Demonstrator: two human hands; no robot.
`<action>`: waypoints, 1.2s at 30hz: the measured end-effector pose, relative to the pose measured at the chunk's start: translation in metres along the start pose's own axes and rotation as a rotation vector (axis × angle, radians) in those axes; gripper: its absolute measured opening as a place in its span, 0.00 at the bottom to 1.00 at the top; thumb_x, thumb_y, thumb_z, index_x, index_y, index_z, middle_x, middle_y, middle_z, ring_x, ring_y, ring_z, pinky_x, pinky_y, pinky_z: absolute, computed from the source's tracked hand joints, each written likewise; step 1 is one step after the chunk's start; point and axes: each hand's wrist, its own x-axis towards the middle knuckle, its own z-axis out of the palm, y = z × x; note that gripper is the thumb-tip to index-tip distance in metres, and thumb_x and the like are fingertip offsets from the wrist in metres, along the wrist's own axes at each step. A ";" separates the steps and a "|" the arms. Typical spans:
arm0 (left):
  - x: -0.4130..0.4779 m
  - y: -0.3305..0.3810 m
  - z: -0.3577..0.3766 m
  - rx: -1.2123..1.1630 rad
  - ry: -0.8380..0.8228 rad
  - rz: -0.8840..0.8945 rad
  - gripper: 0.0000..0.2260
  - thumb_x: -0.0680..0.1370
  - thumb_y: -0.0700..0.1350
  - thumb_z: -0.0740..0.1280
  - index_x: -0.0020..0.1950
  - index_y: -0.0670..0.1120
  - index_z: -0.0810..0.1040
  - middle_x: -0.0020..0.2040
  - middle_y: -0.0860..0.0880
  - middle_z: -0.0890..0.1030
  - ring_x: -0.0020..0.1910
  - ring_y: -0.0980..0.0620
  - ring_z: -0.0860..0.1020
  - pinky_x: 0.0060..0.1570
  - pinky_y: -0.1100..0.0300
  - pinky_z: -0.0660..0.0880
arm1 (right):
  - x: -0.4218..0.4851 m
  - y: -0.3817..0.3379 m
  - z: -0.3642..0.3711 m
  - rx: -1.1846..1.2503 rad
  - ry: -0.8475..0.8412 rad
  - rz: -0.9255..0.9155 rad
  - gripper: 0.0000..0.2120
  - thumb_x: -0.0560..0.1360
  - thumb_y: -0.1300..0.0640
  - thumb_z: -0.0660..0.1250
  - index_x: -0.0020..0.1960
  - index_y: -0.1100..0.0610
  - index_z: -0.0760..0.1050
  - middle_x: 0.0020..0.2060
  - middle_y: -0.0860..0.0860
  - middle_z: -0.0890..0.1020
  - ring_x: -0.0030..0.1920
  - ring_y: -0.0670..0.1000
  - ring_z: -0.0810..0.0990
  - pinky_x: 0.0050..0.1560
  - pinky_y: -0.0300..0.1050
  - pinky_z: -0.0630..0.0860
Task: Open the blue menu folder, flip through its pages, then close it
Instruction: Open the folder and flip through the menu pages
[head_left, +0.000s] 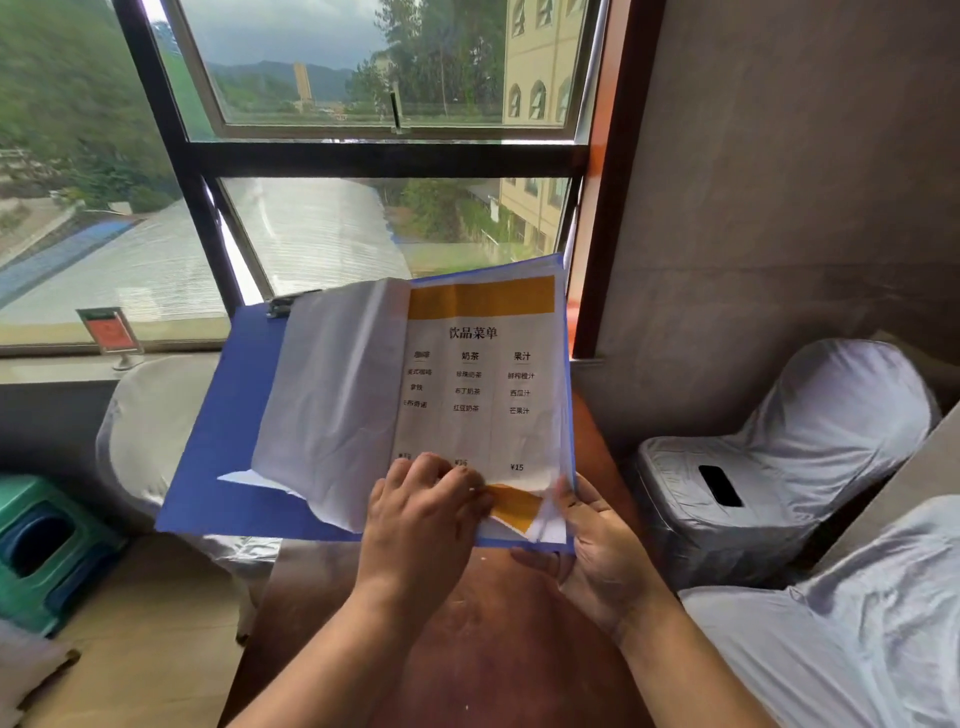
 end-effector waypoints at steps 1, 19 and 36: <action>0.000 0.000 0.000 -0.029 0.039 0.011 0.05 0.77 0.51 0.75 0.48 0.51 0.85 0.46 0.51 0.83 0.47 0.43 0.79 0.48 0.48 0.77 | -0.001 -0.001 -0.001 -0.001 0.004 -0.004 0.16 0.79 0.51 0.65 0.60 0.53 0.87 0.61 0.63 0.87 0.56 0.65 0.88 0.37 0.59 0.89; -0.009 -0.046 -0.021 -0.599 0.579 -0.780 0.07 0.78 0.52 0.66 0.45 0.51 0.71 0.35 0.56 0.74 0.35 0.46 0.74 0.39 0.56 0.67 | -0.003 -0.015 -0.009 -0.002 0.036 -0.066 0.14 0.79 0.51 0.67 0.60 0.51 0.87 0.60 0.60 0.88 0.54 0.64 0.89 0.33 0.55 0.89; 0.008 -0.008 -0.011 -0.121 0.177 -0.032 0.08 0.79 0.53 0.67 0.42 0.52 0.81 0.38 0.54 0.81 0.38 0.49 0.78 0.39 0.55 0.73 | -0.011 -0.014 0.008 -0.070 -0.068 -0.048 0.29 0.69 0.41 0.83 0.65 0.53 0.83 0.62 0.63 0.86 0.59 0.66 0.87 0.42 0.60 0.88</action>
